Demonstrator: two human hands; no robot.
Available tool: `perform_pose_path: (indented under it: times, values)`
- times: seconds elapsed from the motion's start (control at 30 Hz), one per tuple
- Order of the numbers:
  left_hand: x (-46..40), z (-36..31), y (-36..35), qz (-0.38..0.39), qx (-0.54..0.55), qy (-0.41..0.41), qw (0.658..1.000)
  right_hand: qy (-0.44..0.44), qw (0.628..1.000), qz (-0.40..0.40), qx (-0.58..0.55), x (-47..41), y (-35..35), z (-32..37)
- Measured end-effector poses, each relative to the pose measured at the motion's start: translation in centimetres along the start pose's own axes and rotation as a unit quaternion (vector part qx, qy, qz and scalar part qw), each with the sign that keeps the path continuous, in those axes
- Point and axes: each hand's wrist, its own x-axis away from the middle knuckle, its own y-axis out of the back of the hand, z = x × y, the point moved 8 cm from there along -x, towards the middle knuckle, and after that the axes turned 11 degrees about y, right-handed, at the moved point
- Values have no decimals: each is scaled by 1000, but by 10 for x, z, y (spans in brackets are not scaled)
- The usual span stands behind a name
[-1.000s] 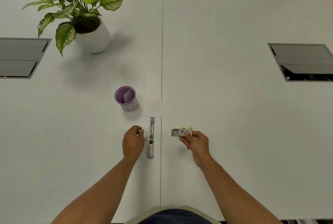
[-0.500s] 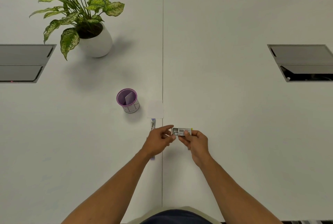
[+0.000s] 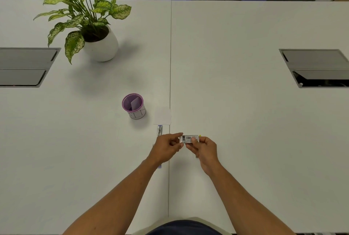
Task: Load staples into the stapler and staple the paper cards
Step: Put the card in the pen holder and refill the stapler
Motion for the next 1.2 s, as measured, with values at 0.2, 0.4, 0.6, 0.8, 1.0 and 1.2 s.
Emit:
perform_pose_path:
  times: [0.2, 0.4, 0.6, 0.8, 1.0, 1.2]
  values:
    - [0, 0, 2, -4, -2, 2, 1000, 6, 1000, -4, -2, 2, -1, 3]
    - [-7, 4, 4, 13, -6, 34, 999, 24, 1000, -1, 0, 1, -2, 7]
    - [-9, 3, 2, 19, -23, 30, 999, 43, 999, 18, -5, -1, -8, 4]
    - [-9, 1, 2, 27, 7, 26, 999, 46, 999, 9, -8, -4, -7, 3]
    - [-8, 7, -2, 27, 90, 42, 995, 46, 999, 1, -7, -5, -5, 0]
    - [-9, 14, 1, -2, 151, 72, 986, 48, 999, 7, -15, -7, -9, -3]
